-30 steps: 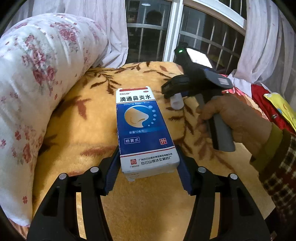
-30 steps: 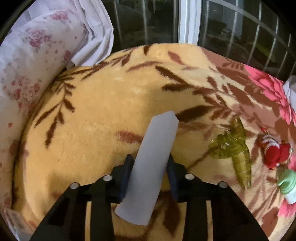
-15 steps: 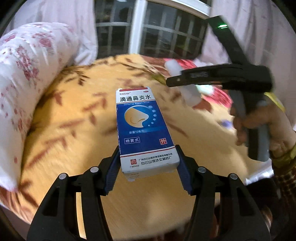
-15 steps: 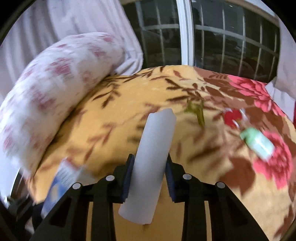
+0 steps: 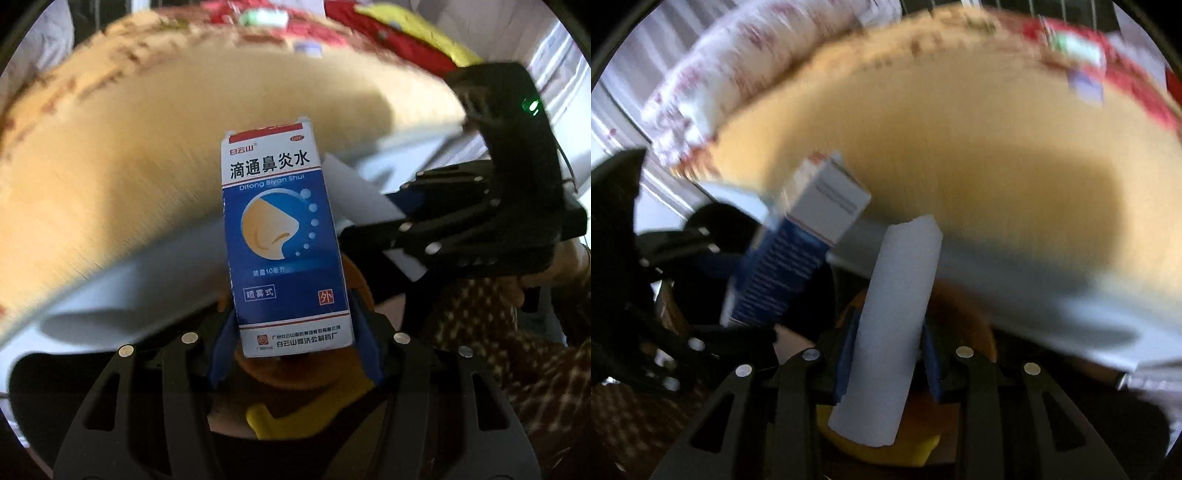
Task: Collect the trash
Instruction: 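Carry both items to the orange bin and open both tools over it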
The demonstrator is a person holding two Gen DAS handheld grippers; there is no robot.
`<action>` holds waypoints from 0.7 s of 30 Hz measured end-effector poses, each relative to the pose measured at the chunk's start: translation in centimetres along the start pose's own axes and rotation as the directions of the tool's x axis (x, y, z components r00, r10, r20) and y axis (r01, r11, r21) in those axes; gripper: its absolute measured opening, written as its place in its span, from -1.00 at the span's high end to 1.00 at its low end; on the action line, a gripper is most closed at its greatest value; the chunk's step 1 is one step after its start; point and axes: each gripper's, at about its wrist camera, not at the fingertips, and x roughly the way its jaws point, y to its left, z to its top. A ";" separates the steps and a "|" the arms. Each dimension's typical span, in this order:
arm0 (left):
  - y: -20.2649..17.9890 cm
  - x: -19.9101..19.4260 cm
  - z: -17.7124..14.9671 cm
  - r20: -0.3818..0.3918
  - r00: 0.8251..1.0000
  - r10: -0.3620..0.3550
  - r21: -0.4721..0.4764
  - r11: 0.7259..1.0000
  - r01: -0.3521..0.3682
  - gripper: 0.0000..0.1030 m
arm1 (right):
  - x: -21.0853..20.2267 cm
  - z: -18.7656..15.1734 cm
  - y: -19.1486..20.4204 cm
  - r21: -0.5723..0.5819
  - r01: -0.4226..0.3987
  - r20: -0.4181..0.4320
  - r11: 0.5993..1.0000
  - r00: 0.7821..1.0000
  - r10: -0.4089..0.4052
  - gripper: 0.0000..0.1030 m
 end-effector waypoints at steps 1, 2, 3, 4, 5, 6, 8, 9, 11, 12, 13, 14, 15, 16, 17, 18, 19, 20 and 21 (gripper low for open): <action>-0.2 0.9 -0.4 -0.039 0.999 -0.014 0.005 1.000 0.015 -0.05 | 0.8 -0.8 -0.3 0.017 -0.006 -0.033 1.000 0.999 0.007 0.37; -0.3 1.4 -0.6 -0.063 0.998 -0.024 0.005 1.000 0.025 -0.05 | 1.9 -1.7 -0.6 0.032 -0.009 -0.072 0.999 0.997 0.011 0.37; -0.4 1.9 -0.9 -0.084 0.996 -0.032 0.005 0.999 0.032 -0.05 | 2.4 -2.2 -0.8 0.041 -0.007 -0.091 0.999 0.996 0.011 0.37; -0.6 2.6 -1.2 -0.112 0.993 -0.035 0.012 0.999 0.036 -0.05 | 3.0 -2.9 -0.9 0.045 -0.005 -0.117 0.999 0.993 0.010 0.37; -0.6 3.0 -1.3 -0.127 0.991 -0.035 0.012 0.999 0.037 -0.05 | 3.6 -3.4 -1.0 0.047 0.002 -0.139 0.999 0.990 0.005 0.37; -0.5 3.3 -1.4 -0.137 0.990 -0.036 0.009 0.999 0.038 -0.05 | 4.0 -3.6 -1.0 0.049 0.008 -0.150 0.999 0.989 0.000 0.35; -0.4 3.8 -1.4 -0.162 0.986 -0.036 0.002 0.999 0.037 -0.05 | 4.7 -3.9 -1.1 0.054 0.004 -0.187 0.999 0.982 0.006 0.27; -0.3 4.0 -1.4 -0.171 0.985 -0.027 0.004 1.000 0.029 -0.05 | 4.8 -3.9 -1.2 0.058 0.009 -0.186 0.998 0.983 0.002 0.22; -0.2 4.1 -1.7 -0.191 0.981 -0.017 0.011 1.000 0.020 -0.06 | 5.0 -4.1 -1.2 0.063 0.017 -0.200 0.998 0.980 -0.004 -0.16; -0.3 4.4 -1.8 -0.206 0.978 -0.011 0.019 1.000 0.015 -0.07 | 4.9 -4.1 -1.3 0.064 0.024 -0.196 0.998 0.980 -0.011 -0.20; -0.4 4.6 -1.9 -0.216 0.976 -0.002 0.026 1.000 0.008 -0.07 | 4.8 -4.0 -1.2 0.062 0.034 -0.189 0.998 0.982 -0.021 -0.22; -0.8 4.7 -2.3 -0.222 0.975 0.005 0.033 0.999 0.003 -0.07 | 4.8 -3.7 -1.1 0.061 0.033 -0.187 0.998 0.982 -0.021 -0.23; -0.9 4.8 -2.4 -0.228 0.974 0.008 0.040 0.999 0.001 -0.08 | 4.6 -3.6 -1.0 0.063 0.022 -0.178 0.998 0.984 -0.011 -0.25; -0.9 4.9 -2.3 -0.230 0.973 0.014 0.046 0.999 -0.003 -0.10 | 4.3 -3.4 -1.1 0.064 0.025 -0.165 0.998 0.986 -0.014 -0.33; -1.0 4.9 -2.3 -0.227 0.974 0.027 0.053 0.998 -0.016 -0.12 | 4.1 -3.4 -1.2 0.062 0.033 -0.157 0.998 0.987 -0.023 -0.36; -1.1 4.9 -2.2 -0.219 0.975 0.040 0.060 0.998 -0.028 -0.20 | 3.7 -3.2 -1.1 0.057 0.035 -0.141 0.998 0.990 -0.027 -0.39; -1.1 4.8 -2.1 -0.213 0.976 0.043 0.063 0.998 -0.030 -0.21 | 3.3 -3.0 -1.1 0.056 0.032 -0.125 0.998 0.992 -0.024 -0.39; -1.2 4.6 -2.0 -0.202 0.978 0.047 0.066 0.997 -0.035 -0.22 | 2.6 -2.7 -1.1 0.059 0.031 -0.100 0.998 0.995 -0.025 -0.40; -1.3 4.5 -2.0 -0.196 0.979 0.051 0.068 0.997 -0.039 -0.26 | 2.3 -2.5 -1.1 0.060 0.027 -0.086 0.998 0.996 -0.022 -0.41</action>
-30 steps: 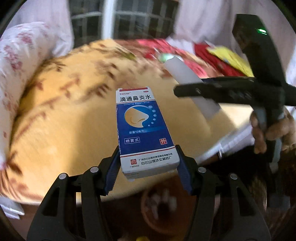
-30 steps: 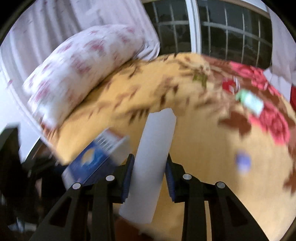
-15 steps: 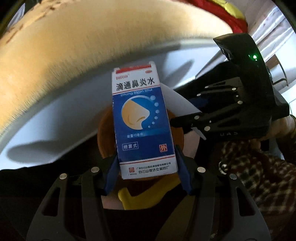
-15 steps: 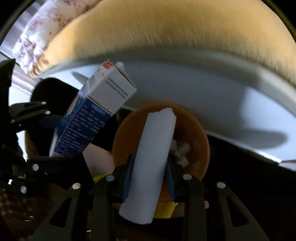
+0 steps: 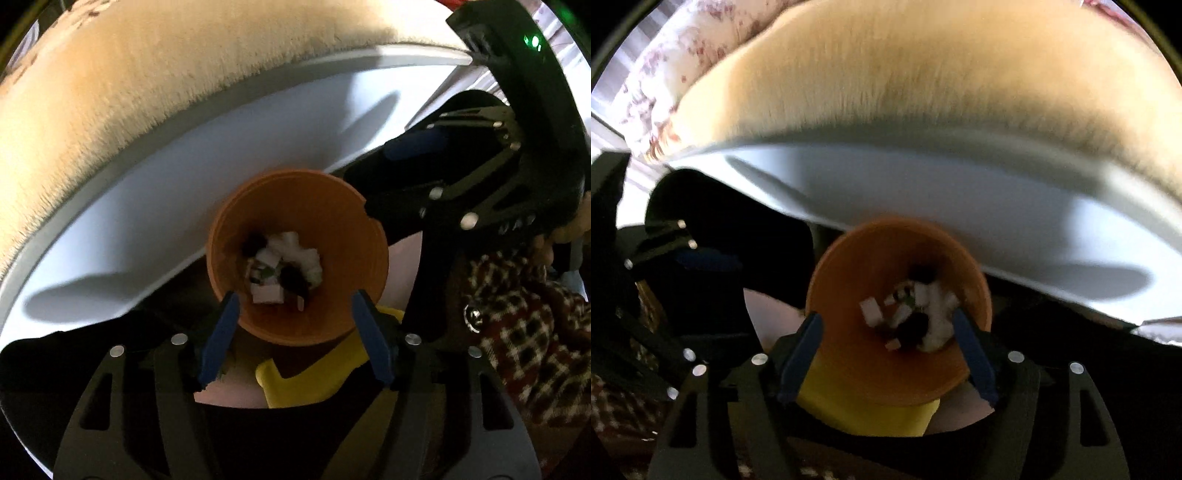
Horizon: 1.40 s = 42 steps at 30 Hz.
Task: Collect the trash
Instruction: 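Carry both items to the orange bin and open both tools over it, then grasp the blue sponge with the right tool while the left tool grasps the green hair clip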
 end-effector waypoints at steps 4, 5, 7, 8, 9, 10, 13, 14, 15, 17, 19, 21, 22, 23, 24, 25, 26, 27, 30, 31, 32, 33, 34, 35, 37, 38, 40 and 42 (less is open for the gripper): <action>-0.5 -0.4 0.4 0.006 1.000 0.007 0.021 1.000 -0.007 -0.32 | -2.1 0.3 -1.0 -0.002 -0.010 0.070 1.000 0.998 0.010 -0.47; -0.7 -0.7 0.4 0.018 1.000 0.008 0.028 1.000 -0.008 -0.32 | -2.9 0.4 -1.1 -0.007 -0.013 0.093 1.000 0.996 0.013 -0.47; -1.4 -2.0 0.8 0.068 0.998 -0.001 0.031 1.000 -0.001 -0.32 | -4.3 0.9 -1.3 -0.015 -0.011 0.136 1.000 0.991 0.013 -0.47; -1.7 -2.7 0.9 0.107 0.994 -0.011 0.034 0.999 0.007 -0.32 | -5.3 1.2 -1.3 -0.021 -0.007 0.170 1.000 0.985 0.010 -0.48; -1.7 -3.3 1.0 0.135 0.991 -0.017 0.037 0.999 0.012 -0.32 | -6.0 1.7 -1.5 -0.022 -0.003 0.192 1.000 0.981 0.007 -0.48; -1.2 -4.3 1.3 0.164 0.986 -0.018 0.038 0.999 0.012 -0.32 | -7.1 2.2 -1.7 -0.021 0.004 0.229 1.000 0.974 0.001 -0.48; -1.0 -6.8 2.3 0.285 0.958 -0.016 0.030 1.000 0.008 -0.32 | -9.9 3.8 -2.4 -0.037 0.051 0.334 0.998 0.942 -0.035 -0.48; -0.8 -7.9 2.8 0.330 0.944 -0.014 0.021 1.000 0.008 -0.32 | -10.9 4.5 -2.4 -0.046 0.088 0.373 0.995 0.926 -0.064 -0.49; -0.8 -8.5 3.1 0.358 0.934 -0.013 0.014 1.000 0.009 -0.32 | -11.9 5.5 -2.3 -0.054 0.126 0.414 0.991 0.906 -0.093 -0.54; -0.5 -9.7 4.0 0.399 0.917 0.002 -0.005 1.000 0.000 -0.32 | -13.0 7.7 -3.1 -0.062 0.194 0.486 0.979 0.863 -0.141 -0.61; -0.4 -10.3 5.0 0.431 0.902 0.023 -0.025 1.000 -0.014 -0.32 | -12.8 10.2 -4.7 -0.038 0.248 0.499 0.968 0.844 -0.196 -0.61; -0.4 -11.1 6.2 0.458 0.889 0.027 -0.033 0.999 -0.013 -0.32 | -11.9 13.2 -6.3 0.000 0.271 0.483 0.963 0.843 -0.237 -0.61; -0.1 -11.2 6.4 0.469 0.883 0.028 -0.034 0.999 -0.014 -0.32 | -11.3 14.6 -7.0 0.023 0.280 0.473 0.960 0.843 -0.257 -0.60; -0.3 -11.5 6.8 0.486 0.873 0.036 -0.035 0.999 -0.022 -0.32 | -10.8 15.6 -7.6 0.039 0.284 0.463 0.958 0.844 -0.269 -0.60; -0.4 -11.6 7.1 0.493 0.869 0.041 -0.033 0.999 -0.028 -0.32 | -10.3 16.8 -8.3 0.052 0.283 0.453 0.958 0.848 -0.275 -0.56; -0.5 -11.7 7.4 0.496 0.867 0.043 -0.028 0.999 -0.034 -0.32 | -9.8 17.7 -8.7 0.063 0.286 0.439 0.956 0.853 -0.283 -0.50; -0.3 -11.8 7.4 0.495 0.868 0.044 -0.026 0.999 -0.036 -0.32 | -9.2 18.3 -8.9 0.070 0.290 0.424 0.954 0.857 -0.292 -0.50; -0.3 -11.6 7.3 0.494 0.868 0.045 -0.024 0.999 -0.038 -0.32 | -8.6 19.0 -9.2 0.071 0.295 0.409 0.953 0.863 -0.297 -0.49; -0.1 -11.0 7.7 0.479 0.877 0.038 -0.021 0.999 -0.032 -0.32 | -7.1 20.2 -9.9 0.076 0.307 0.355 0.949 0.881 -0.314 -0.31; 0.0 -10.9 7.8 0.476 0.878 0.037 -0.022 0.999 -0.030 -0.32 | -6.6 20.5 -10.0 0.076 0.304 0.334 0.950 0.890 -0.311 -0.04; 0.1 -10.7 8.1 0.473 0.880 0.033 -0.024 0.999 -0.024 -0.32 | -6.0 20.7 -10.2 0.068 0.294 0.313 0.953 0.901 -0.301 0.14; 0.2 -10.7 8.3 0.472 0.881 0.027 -0.024 1.000 -0.017 -0.32 | -5.2 20.9 -10.3 0.058 0.295 0.278 0.954 0.913 -0.300 0.38; 0.3 -10.6 8.5 0.473 0.881 0.022 -0.025 1.000 -0.011 -0.32 | -5.1 20.9 -10.4 0.057 0.294 0.278 0.954 0.913 -0.298 0.39; 0.4 -10.6 8.8 0.474 0.880 0.016 -0.027 1.000 -0.004 -0.32 | -5.3 20.7 -10.4 0.056 0.294 0.292 0.954 0.909 -0.297 0.39; 0.5 -10.7 9.5 0.481 0.877 0.011 -0.030 1.000 0.004 -0.32 | -6.0 20.1 -10.2 0.062 0.283 0.324 0.957 0.901 -0.287 0.39; 0.7 -10.8 10.1 0.484 0.875 0.012 -0.031 1.000 0.003 -0.32 | -6.3 19.9 -10.2 0.063 0.275 0.338 0.959 0.899 -0.280 0.39; 1.3 -11.0 11.6 0.499 0.866 0.023 -0.034 0.999 -0.007 -0.32 | -7.2 19.2 -10.0 0.060 0.261 0.368 0.963 0.892 -0.264 0.39; 1.9 -11.5 13.2 0.519 0.854 0.032 -0.036 0.999 -0.015 -0.32 | -8.4 18.4 -9.9 0.054 0.249 0.396 0.967 0.884 -0.249 0.39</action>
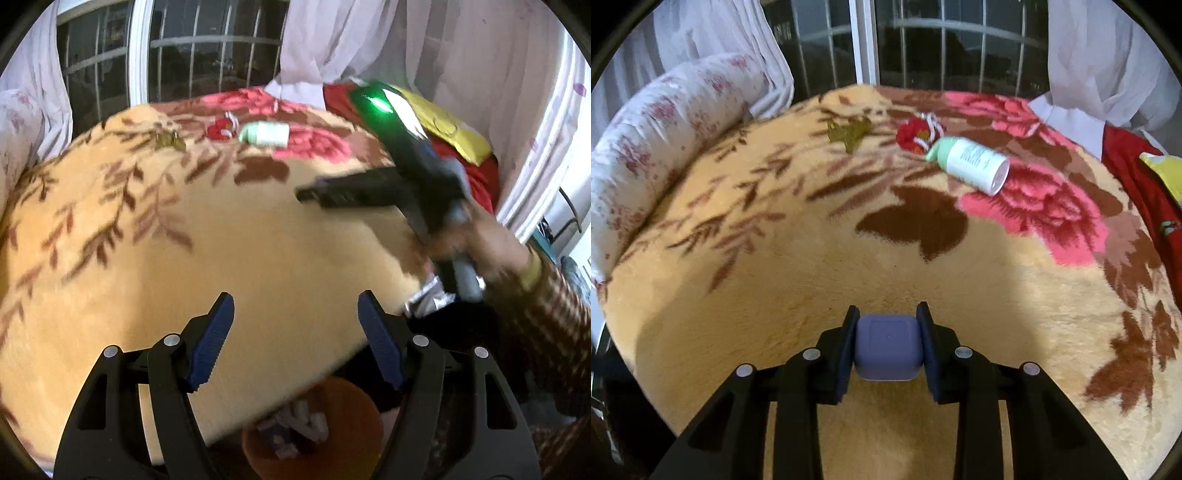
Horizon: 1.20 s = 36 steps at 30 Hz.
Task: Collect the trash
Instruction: 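Grasp the blue sponge with the right tool while the left tool grasps the green hair clip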
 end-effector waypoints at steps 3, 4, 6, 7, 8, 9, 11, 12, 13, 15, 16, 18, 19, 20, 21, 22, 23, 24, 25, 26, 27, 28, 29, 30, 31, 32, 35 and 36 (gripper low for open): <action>1.7 1.0 3.3 0.033 0.999 0.031 -0.017 0.999 -0.031 -0.32 | -1.7 0.0 -0.5 0.002 -0.007 0.042 1.000 0.999 0.007 0.39; 2.5 1.5 4.4 0.043 0.998 0.044 -0.035 0.998 -0.043 -0.32 | -2.2 0.0 -0.6 0.001 -0.006 0.057 1.000 0.998 0.006 0.39; 4.5 2.6 7.3 0.063 0.995 0.080 -0.084 0.994 -0.074 -0.32 | -3.1 0.3 -1.0 0.003 -0.013 0.085 1.000 0.996 0.013 0.39; 5.4 3.3 8.6 0.069 0.993 0.095 -0.100 0.991 -0.088 -0.32 | -3.6 0.4 -1.2 0.006 -0.019 0.097 1.000 0.995 0.019 0.39; 6.7 4.4 10.3 0.076 0.988 0.135 -0.118 0.985 -0.126 -0.32 | -3.9 0.4 -1.3 0.009 -0.023 0.108 1.000 0.994 0.022 0.39; 7.7 5.5 11.6 0.076 0.983 0.166 -0.124 0.980 -0.156 -0.32 | -4.3 0.5 -1.5 0.009 -0.025 0.122 1.000 0.992 0.024 0.39; 9.6 7.9 13.9 0.061 0.973 0.221 -0.130 0.969 -0.212 -0.32 | -4.8 0.6 -1.8 0.009 -0.026 0.143 1.000 0.989 0.025 0.39; 10.6 9.2 14.9 0.050 0.967 0.251 -0.141 0.960 -0.242 -0.32 | -4.9 0.7 -1.9 0.009 -0.030 0.149 1.000 0.988 0.028 0.39; 11.6 10.5 15.9 0.036 0.963 0.266 -0.149 0.955 -0.258 -0.32 | -5.0 0.7 -2.0 0.008 -0.034 0.156 0.999 0.987 0.033 0.39; 13.6 13.1 17.7 0.009 0.953 0.302 -0.165 0.941 -0.296 -0.32 | -5.1 0.9 -2.3 0.007 -0.035 0.168 0.999 0.985 0.034 0.39; 14.4 14.3 18.3 -0.010 0.950 0.312 -0.170 0.936 -0.309 -0.32 | -5.1 1.0 -2.4 0.007 -0.037 0.173 0.999 0.984 0.036 0.39; 16.0 17.0 19.7 -0.053 0.933 0.356 -0.182 0.915 -0.359 -0.32 | -5.3 1.1 -2.7 0.013 -0.042 0.186 0.999 0.982 0.039 0.39; 16.8 18.2 20.3 -0.067 0.930 0.363 -0.196 0.909 -0.369 -0.32 | -5.3 1.2 -2.8 0.015 -0.048 0.188 0.999 0.981 0.044 0.39; 17.3 18.9 20.5 -0.076 0.927 0.366 -0.207 0.904 -0.374 -0.32 | -5.3 1.2 -2.9 0.017 -0.050 0.191 0.999 0.981 0.046 0.39; 17.9 19.8 20.9 -0.091 0.925 0.368 -0.216 0.900 -0.380 -0.32 | -5.3 1.2 -3.0 0.020 -0.053 0.195 0.998 0.980 0.048 0.39; 18.3 20.5 21.1 -0.100 0.922 0.373 -0.222 0.895 -0.386 -0.32 | -5.2 1.2 -3.1 0.022 -0.057 0.196 0.998 0.979 0.051 0.39; 18.6 21.5 21.3 -0.108 0.914 0.391 -0.221 0.887 -0.406 -0.32 | -5.2 1.2 -3.1 0.022 -0.058 0.195 0.998 0.979 0.053 0.39; 18.9 22.2 21.3 -0.119 0.906 0.405 -0.213 0.881 -0.422 -0.32 | -5.1 1.2 -3.1 0.025 -0.060 0.194 0.998 0.980 0.054 0.39; 19.2 22.7 21.3 -0.127 0.903 0.411 -0.205 0.880 -0.429 -0.14 | -5.0 1.1 -3.1 0.027 -0.063 0.193 0.998 0.980 0.056 0.39; 19.4 23.2 21.2 -0.128 0.905 0.405 -0.205 0.882 -0.424 0.07 | -5.0 1.1 -3.1 0.025 -0.065 0.191 0.998 0.980 0.060 0.39; 19.6 23.3 21.0 -0.134 0.907 0.399 -0.208 0.884 -0.419 0.13 | -5.0 1.0 -3.0 0.023 -0.066 0.189 0.998 0.980 0.060 0.39; 19.7 23.1 20.8 -0.127 0.910 0.395 -0.219 0.883 -0.415 0.14 | -5.0 1.0 -2.9 0.023 -0.066 0.189 0.998 0.980 0.061 0.39; 19.5 22.6 20.5 -0.114 0.910 0.397 -0.217 0.884 -0.413 0.14 | -5.0 0.9 -2.8 0.021 -0.068 0.189 0.997 0.980 0.062 0.39; 19.2 22.1 20.3 -0.103 0.912 0.398 -0.209 0.887 -0.411 0.14 | -5.0 1.0 -2.8 0.020 -0.068 0.190 0.997 0.980 0.063 0.39; 18.9 21.5 20.0 -0.095 0.913 0.396 -0.201 0.891 -0.407 0.14 | -5.0 1.0 -2.7 0.019 -0.070 0.191 0.997 0.979 0.065 0.39; 18.4 20.6 19.6 -0.083 0.919 0.387 -0.197 0.897 -0.395 0.14 | -5.1 1.0 -2.6 0.018 -0.073 0.192 0.997 0.979 0.068 0.39; 16.8 17.4 18.5 -0.041 0.925 0.379 -0.167 0.910 -0.380 0.14 | -5.4 1.0 -1.9 0.007 -0.082 0.196 0.997 0.977 0.079 0.39; 16.1 16.1 18.0 -0.025 0.925 0.380 -0.152 0.913 -0.379 0.14 | -5.6 0.9 -1.5 0.002 -0.087 0.196 0.996 0.977 0.085 0.39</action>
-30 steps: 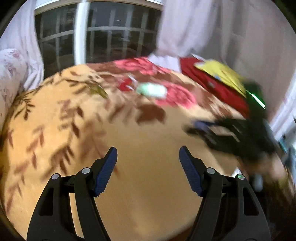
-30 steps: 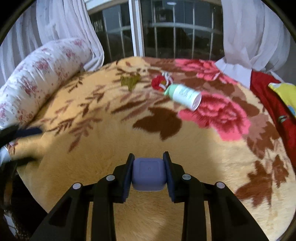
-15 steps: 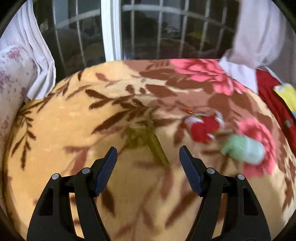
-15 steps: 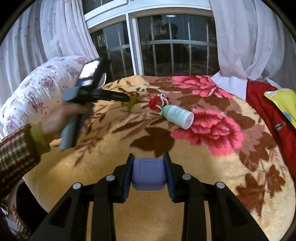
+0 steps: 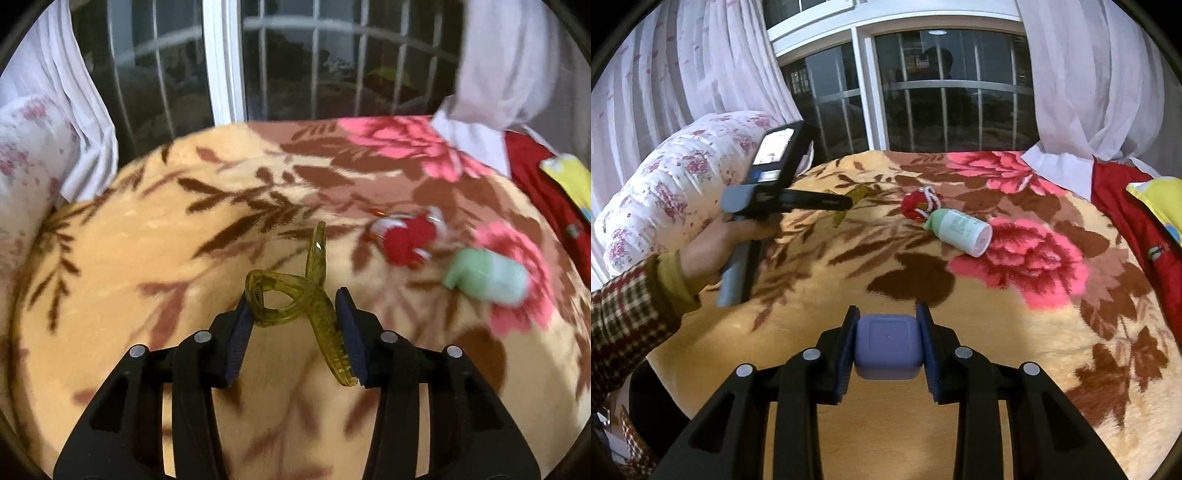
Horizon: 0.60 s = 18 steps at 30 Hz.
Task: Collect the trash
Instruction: 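Grasp the blue sponge with the right tool while the left tool grasps the green hair clip, then carry both items to the orange bin and open both tools over it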
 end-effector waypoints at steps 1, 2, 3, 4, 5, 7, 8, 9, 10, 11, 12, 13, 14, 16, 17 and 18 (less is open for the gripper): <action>-0.1 -1.5 -0.6 0.015 1.000 -0.004 0.011 1.000 0.003 0.14 | -0.2 -0.1 0.3 -0.004 -0.004 0.001 1.000 1.000 0.004 0.39; -0.2 -3.4 -1.7 0.026 1.000 -0.012 0.024 1.000 0.011 0.14 | -0.5 -0.2 0.8 -0.009 -0.008 0.003 1.000 1.000 0.008 0.39; -0.3 -5.1 -2.7 0.035 0.999 -0.016 0.030 0.999 0.015 0.14 | -0.7 -0.2 1.1 -0.010 -0.011 0.003 1.000 1.000 0.011 0.39; -0.3 -6.3 -3.5 0.038 0.999 -0.024 0.033 0.999 0.023 0.14 | -1.0 -0.4 1.6 -0.012 -0.017 0.004 1.000 1.000 0.017 0.39; -0.4 -8.1 -4.8 0.036 0.999 -0.033 0.037 0.999 0.032 0.14 | -1.2 -0.5 1.9 -0.013 -0.021 0.004 1.000 1.000 0.021 0.39; -0.5 -10.8 -7.0 0.039 0.998 -0.039 0.036 0.999 0.037 0.14 | -1.8 -1.0 2.9 -0.016 -0.029 0.002 0.999 1.000 0.029 0.38; -0.5 -12.6 -8.7 0.039 0.998 -0.043 0.030 0.999 0.042 0.14 | -2.0 -1.2 3.3 -0.015 -0.032 0.001 0.999 0.999 0.032 0.38; -0.5 -13.5 -9.6 0.036 0.998 -0.047 0.025 0.999 0.046 0.14 | -2.2 -1.4 3.7 -0.012 -0.034 0.001 0.999 0.999 0.034 0.38; -0.5 -14.5 -10.8 0.031 0.998 -0.056 0.017 0.998 0.055 0.14 | -2.5 -1.6 4.1 -0.012 -0.034 0.001 0.999 0.999 0.034 0.39; -0.6 -15.8 -12.3 0.023 0.998 -0.062 0.011 0.998 0.062 0.14 | -2.9 -1.9 4.7 -0.016 -0.033 0.000 0.999 0.999 0.033 0.39; -0.8 -16.8 -13.6 0.018 0.998 -0.063 0.009 0.998 0.063 0.14 | -3.1 -2.2 5.1 -0.019 -0.031 -0.002 0.999 1.000 0.031 0.39; -0.8 -17.5 -14.6 0.014 0.998 -0.066 0.005 0.998 0.066 0.14 | -3.4 -2.4 5.4 -0.020 -0.031 -0.004 0.999 1.000 0.031 0.39; -0.9 -18.4 -16.0 0.009 0.997 -0.073 0.004 0.997 0.073 0.14 | -3.8 -2.7 5.9 -0.023 -0.029 -0.009 0.999 1.000 0.029 0.39; -1.3 -19.8 -18.0 0.001 0.997 -0.074 0.017 0.997 0.074 0.14 | -4.4 -3.3 6.5 -0.029 -0.026 -0.016 0.999 1.000 0.025 0.39; -1.6 -20.7 -19.4 -0.004 0.997 -0.076 0.029 0.997 0.076 0.14 | -4.8 -3.6 6.8 -0.032 -0.026 -0.019 0.999 0.999 0.025 0.39; -1.8 -21.3 -20.5 -0.013 0.996 -0.086 0.034 0.996 0.087 0.14 | -5.3 -4.2 7.3 -0.039 -0.026 -0.026 0.999 0.999 0.025 0.39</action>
